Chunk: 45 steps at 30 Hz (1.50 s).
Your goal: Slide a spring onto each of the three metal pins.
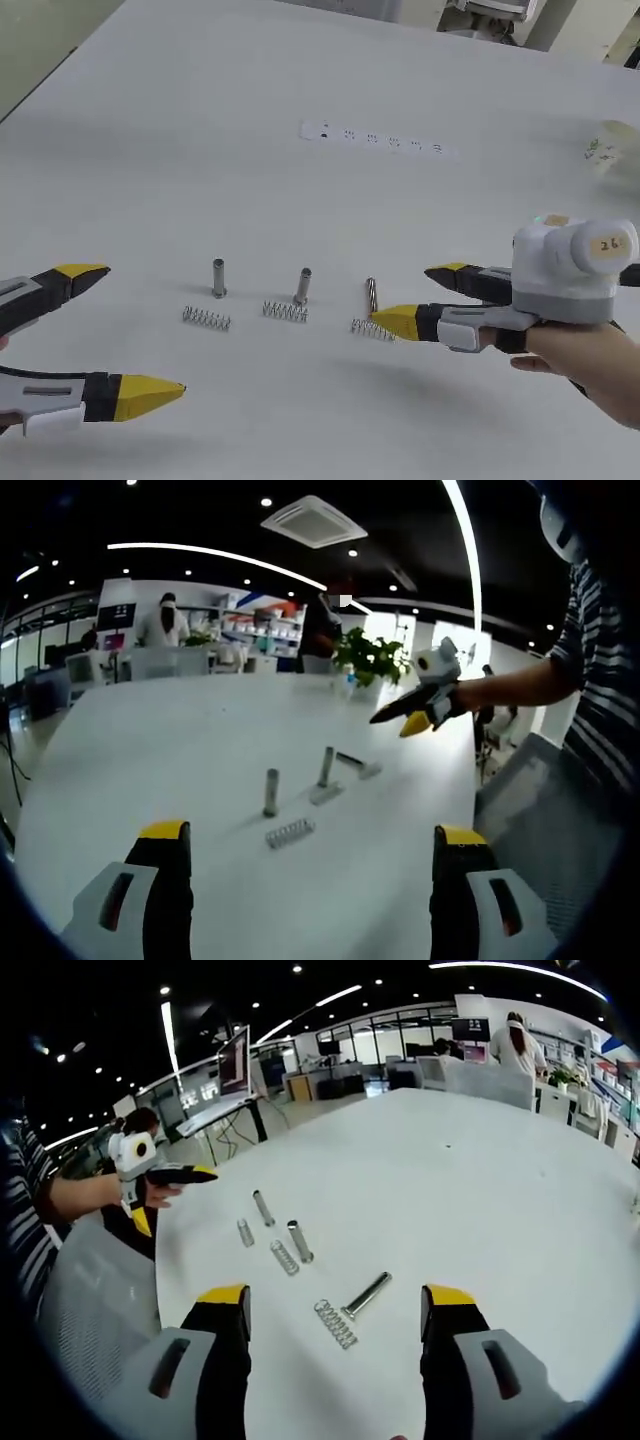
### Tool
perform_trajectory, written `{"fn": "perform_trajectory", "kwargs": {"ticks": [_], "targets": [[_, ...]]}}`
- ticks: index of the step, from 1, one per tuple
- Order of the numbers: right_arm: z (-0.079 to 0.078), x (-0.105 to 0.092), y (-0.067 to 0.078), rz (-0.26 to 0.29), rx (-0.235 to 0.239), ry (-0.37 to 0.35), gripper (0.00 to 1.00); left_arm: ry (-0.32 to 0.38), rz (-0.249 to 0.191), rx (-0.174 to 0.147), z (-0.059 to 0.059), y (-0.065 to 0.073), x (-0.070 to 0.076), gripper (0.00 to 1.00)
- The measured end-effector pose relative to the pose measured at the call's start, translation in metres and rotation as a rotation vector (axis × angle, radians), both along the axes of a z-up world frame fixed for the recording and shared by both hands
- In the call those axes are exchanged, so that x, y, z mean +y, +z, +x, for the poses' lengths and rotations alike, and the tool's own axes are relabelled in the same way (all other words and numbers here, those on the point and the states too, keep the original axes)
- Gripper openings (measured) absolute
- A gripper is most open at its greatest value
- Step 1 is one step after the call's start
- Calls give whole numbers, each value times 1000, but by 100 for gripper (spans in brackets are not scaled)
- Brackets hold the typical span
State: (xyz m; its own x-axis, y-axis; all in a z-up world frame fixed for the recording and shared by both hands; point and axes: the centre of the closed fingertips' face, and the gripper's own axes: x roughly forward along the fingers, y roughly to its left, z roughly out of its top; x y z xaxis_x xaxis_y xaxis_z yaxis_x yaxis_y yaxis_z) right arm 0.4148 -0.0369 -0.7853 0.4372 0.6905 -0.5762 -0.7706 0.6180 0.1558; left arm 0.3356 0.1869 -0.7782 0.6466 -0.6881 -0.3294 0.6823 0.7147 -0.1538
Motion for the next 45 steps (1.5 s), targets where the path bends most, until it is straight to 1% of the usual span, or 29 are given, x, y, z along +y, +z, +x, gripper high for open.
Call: {"fn": "perform_trajectory", "kwargs": {"ticks": [1, 2, 4, 5, 6, 8, 10, 13, 15, 16, 20, 22, 23, 25, 26, 29, 33, 34, 40, 45], "targets": [[1, 0, -1, -9, 3, -1, 71, 0, -1, -1, 0, 0, 0, 98], [3, 0, -3, -12, 15, 0, 71, 0, -2, -2, 0, 1, 0, 98], [7, 0, -4, -18, 24, -17, 70, -1, -3, -4, 1, 2, -1, 98], [7, 1, -5, -18, 32, -14, 69, -1, -3, -4, 1, 2, -1, 97], [7, 1, -6, -24, 48, -14, 68, -1, -3, -5, 1, 2, -1, 97], [9, 3, -7, -32, 44, -17, 68, -2, -5, -5, 0, 2, -2, 97], [10, 4, -8, -47, 54, -15, 67, -3, -4, -6, 0, 3, -2, 97], [13, 5, -9, -54, 62, -17, 67, -4, -4, -6, -1, 2, -2, 97], [19, 6, -10, -59, 62, -20, 71, -3, -5, -8, -1, 3, -2, 97], [19, 7, -11, -68, 71, -11, 72, -2, -5, -9, -1, 3, -2, 97], [22, 9, -17, -93, 79, -5, 68, 1, -5, -9, -2, 3, -1, 97], [24, 9, -21, -113, 88, -13, 66, 3, -6, -8, -2, 3, 0, 97], [25, 10, -22, -112, 92, -12, 63, 5, -6, -8, -1, 2, 1, 97], [27, 9, -26, -127, 118, -35, 57, 5, -6, -6, -2, 2, 1, 97], [28, 9, -27, -128, 126, -39, 54, 5, -5, -5, -2, 1, 2, 97], [33, 9, -29, -130, 139, -69, 49, 7, -4, -4, -4, 1, 3, 97], [38, 9, -31, -134, 153, -90, 43, 12, -7, -3, -5, 1, 4, 97], [39, 9, -32, -138, 166, -97, 41, 13, -7, -4, -5, 1, 5, 97], [42, 11, -37, -159, 194, -116, 35, 13, -6, -2, -5, 0, 5, 97], [43, 13, -45, -163, 237, -143, 30, 10, -6, -3, -5, 1, 4, 97]]}}
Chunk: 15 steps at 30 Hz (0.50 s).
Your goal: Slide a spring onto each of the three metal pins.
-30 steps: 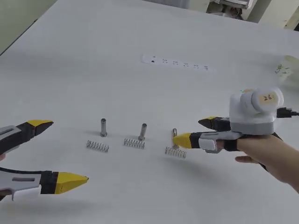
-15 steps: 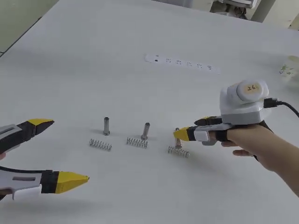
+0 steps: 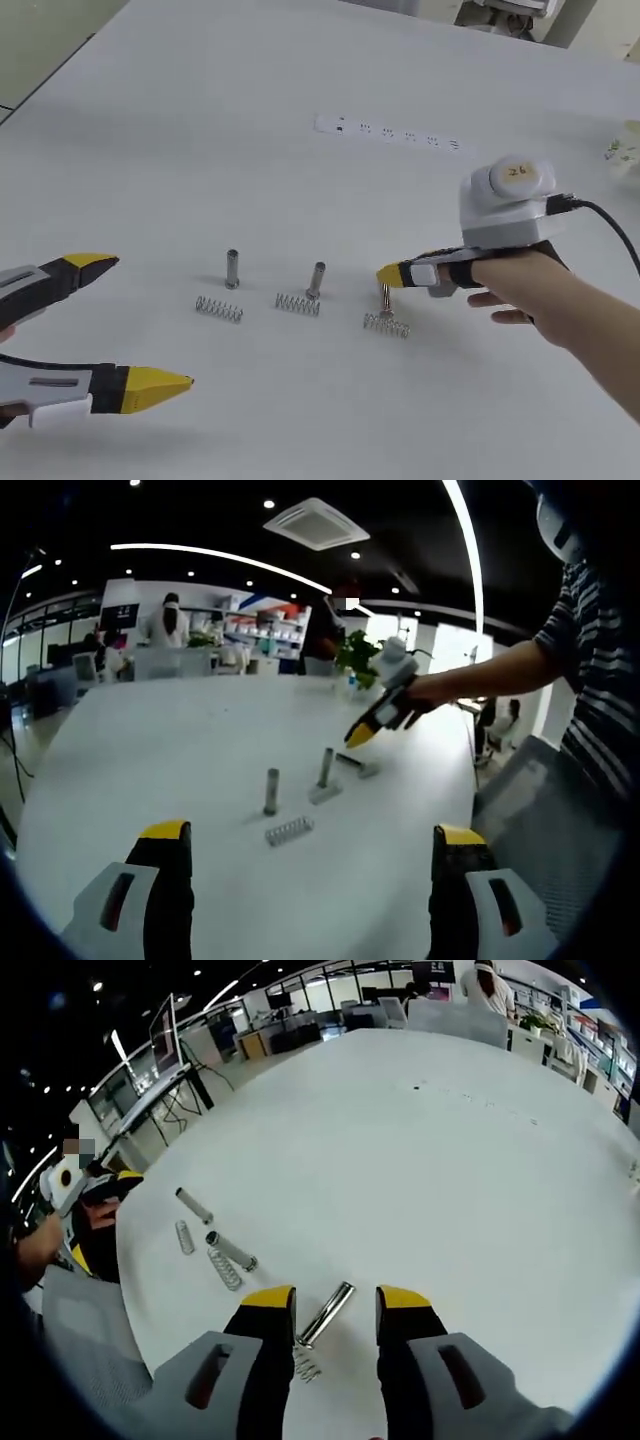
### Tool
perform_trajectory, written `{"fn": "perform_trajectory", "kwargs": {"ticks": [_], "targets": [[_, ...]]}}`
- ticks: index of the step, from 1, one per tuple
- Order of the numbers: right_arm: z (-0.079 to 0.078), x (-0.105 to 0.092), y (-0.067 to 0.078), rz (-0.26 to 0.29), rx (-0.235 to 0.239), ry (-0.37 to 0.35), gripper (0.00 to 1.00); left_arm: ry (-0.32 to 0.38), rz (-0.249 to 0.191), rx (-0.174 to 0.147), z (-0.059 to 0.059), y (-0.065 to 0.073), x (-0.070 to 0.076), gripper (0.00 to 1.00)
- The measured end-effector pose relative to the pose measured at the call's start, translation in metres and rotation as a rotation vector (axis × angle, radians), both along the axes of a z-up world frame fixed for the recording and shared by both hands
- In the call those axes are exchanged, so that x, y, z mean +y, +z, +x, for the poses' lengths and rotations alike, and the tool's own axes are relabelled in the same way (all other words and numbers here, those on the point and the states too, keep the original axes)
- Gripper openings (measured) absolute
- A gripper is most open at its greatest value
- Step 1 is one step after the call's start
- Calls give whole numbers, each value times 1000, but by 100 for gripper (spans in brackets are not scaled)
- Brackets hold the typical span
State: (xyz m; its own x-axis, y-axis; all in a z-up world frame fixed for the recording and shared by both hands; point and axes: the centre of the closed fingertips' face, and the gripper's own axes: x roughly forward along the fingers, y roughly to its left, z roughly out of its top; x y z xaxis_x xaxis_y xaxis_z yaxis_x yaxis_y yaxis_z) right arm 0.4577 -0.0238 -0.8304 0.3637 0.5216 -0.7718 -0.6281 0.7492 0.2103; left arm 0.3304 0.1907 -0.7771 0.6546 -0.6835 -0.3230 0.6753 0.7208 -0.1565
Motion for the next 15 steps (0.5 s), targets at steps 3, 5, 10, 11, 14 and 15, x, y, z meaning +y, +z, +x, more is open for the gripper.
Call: {"fn": "perform_trajectory", "kwargs": {"ticks": [3, 5, 10, 11, 14, 15], "targets": [[-1, 0, -8, -21, 33, -14, 24, 1, -2, 1, 0, 0, -1, 97], [0, -1, -11, -27, 38, -28, 22, 2, -1, 2, 0, 0, -1, 97], [-1, 1, -19, -39, 52, -39, 22, 1, -5, 5, 0, 0, -2, 96], [0, -1, -21, -52, 55, -48, 21, 1, -6, 5, 0, 0, -2, 96], [0, -1, -22, -54, 56, -54, 19, -1, -1, 8, -1, -1, -1, 96], [1, -2, -23, -59, 55, -57, 19, 0, 2, 9, -1, -1, 0, 96]]}}
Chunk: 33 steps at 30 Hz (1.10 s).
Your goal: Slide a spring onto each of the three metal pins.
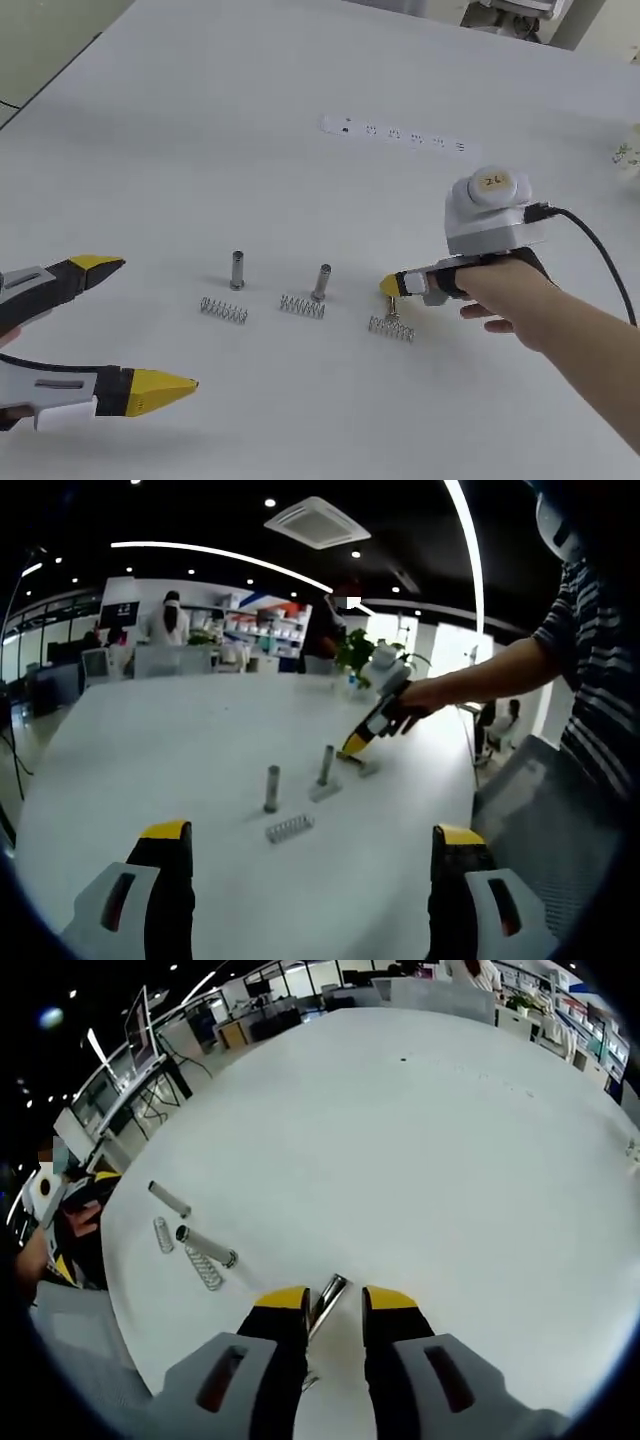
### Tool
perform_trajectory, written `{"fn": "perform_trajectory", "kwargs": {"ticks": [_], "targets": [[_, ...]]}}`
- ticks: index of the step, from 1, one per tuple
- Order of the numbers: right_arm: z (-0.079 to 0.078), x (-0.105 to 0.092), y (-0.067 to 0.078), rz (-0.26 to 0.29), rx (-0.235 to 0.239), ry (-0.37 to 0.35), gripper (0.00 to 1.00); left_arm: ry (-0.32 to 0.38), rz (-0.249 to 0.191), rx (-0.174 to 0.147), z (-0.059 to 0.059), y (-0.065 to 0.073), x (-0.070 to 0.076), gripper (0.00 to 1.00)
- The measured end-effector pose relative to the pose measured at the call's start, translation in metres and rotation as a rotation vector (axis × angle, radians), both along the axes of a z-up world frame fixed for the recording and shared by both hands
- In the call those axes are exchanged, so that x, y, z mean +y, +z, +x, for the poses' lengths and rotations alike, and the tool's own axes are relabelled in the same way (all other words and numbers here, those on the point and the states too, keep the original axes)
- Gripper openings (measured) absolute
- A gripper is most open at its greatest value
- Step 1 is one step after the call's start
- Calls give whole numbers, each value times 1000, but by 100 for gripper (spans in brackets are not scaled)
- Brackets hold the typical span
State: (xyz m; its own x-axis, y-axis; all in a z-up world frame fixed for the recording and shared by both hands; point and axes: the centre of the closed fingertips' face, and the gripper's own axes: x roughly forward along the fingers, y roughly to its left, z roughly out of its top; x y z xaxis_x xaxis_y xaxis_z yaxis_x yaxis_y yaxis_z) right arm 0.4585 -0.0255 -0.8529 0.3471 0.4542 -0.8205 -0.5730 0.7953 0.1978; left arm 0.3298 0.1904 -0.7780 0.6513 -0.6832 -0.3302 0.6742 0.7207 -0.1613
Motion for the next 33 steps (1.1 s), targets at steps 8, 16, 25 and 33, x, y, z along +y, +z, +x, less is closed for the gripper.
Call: {"fn": "perform_trajectory", "kwargs": {"ticks": [8, 16, 25, 33], "targets": [[0, 4, -5, -24, -4, 13, 15, 5, 6, 2, 3, 0, 2, 96], [4, 2, -7, -74, -29, 20, 10, 3, 6, 5, 3, 0, 1, 96], [-1, 2, -6, -84, -33, 25, 8, 6, 24, 8, -1, -1, 5, 95], [-1, -1, -8, -124, -56, 78, 6, -1, 25, 12, -3, -2, 3, 95]]}}
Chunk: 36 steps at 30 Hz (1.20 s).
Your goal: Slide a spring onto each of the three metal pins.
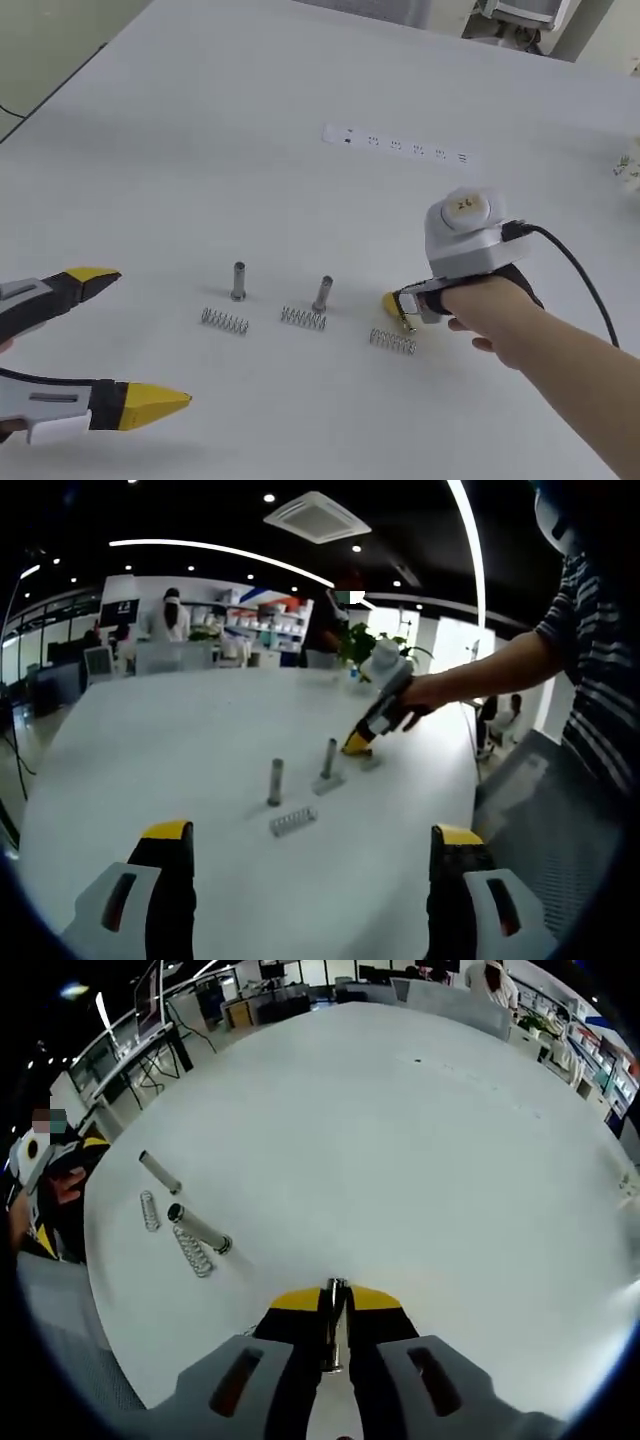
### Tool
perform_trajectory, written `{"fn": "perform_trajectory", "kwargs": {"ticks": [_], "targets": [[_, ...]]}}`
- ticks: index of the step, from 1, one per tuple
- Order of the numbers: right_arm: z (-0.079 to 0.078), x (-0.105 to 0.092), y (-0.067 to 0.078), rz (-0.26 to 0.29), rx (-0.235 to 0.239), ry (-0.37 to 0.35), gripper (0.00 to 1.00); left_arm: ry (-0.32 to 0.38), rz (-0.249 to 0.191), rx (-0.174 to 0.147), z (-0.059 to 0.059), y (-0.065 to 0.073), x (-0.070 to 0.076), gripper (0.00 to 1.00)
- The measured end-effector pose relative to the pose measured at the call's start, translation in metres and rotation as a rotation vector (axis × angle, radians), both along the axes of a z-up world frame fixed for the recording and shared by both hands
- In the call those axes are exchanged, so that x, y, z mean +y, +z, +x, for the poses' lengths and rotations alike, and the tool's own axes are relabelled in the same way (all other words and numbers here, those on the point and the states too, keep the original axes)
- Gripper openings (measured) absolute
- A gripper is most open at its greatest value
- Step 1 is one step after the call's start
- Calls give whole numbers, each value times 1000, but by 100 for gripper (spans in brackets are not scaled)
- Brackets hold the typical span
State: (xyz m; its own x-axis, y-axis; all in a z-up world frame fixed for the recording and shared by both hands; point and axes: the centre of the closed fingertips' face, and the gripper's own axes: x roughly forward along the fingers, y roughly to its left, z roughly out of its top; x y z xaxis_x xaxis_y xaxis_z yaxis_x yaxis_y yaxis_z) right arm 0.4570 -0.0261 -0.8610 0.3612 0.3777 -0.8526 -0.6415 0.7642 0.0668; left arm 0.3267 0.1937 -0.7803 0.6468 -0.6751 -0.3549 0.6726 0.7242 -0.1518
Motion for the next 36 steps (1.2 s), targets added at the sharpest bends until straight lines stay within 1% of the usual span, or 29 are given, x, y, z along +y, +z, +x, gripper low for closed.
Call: {"fn": "perform_trajectory", "kwargs": {"ticks": [1, 8, 12, 15, 19, 27, 29, 36], "targets": [[1, 0, 0, -8, -12, 20, 6, 0, -1, 1, 0, 0, 0, 95], [3, 0, -1, -3, -13, 28, 5, -3, 3, 7, -1, -2, 1, 94], [-1, 0, -1, 4, -19, 40, 5, -1, 5, 8, -1, -2, 2, 94], [-3, 0, 1, 14, -36, 51, 5, 2, 5, 10, -1, -3, 3, 94], [-4, 2, 7, 39, -69, 73, 5, -2, 10, 14, -2, -4, 1, 94], [-9, 1, 18, 92, -117, 76, 5, -12, 9, 9, -1, -4, -3, 94], [-10, 3, 22, 121, -130, 75, 5, -11, 5, 7, -1, -3, -3, 94], [-11, 1, 27, 142, -161, 75, 5, -13, 5, 5, -2, -2, -3, 94]]}}
